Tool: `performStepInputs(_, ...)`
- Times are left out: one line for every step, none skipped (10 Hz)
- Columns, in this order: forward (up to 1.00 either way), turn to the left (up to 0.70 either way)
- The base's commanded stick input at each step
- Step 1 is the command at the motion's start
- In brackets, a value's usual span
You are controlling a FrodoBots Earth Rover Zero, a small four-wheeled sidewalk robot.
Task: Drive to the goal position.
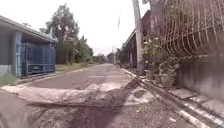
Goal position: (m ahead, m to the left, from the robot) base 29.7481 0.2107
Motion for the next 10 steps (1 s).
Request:
performStepInputs(0.70, 0.00)
performStepInputs(0.70, 0.00)
performStepInputs(0.70, 0.00)
performStepInputs(0.70, 0.00)
performStepInputs(0.70, 0.00)
performStepInputs(0.70, 0.00)
performStepInputs(0.70, 0.00)
performStepInputs(0.70, 0.00)
performStepInputs(0.70, 0.00)
performStepInputs(0.70, 0.00)
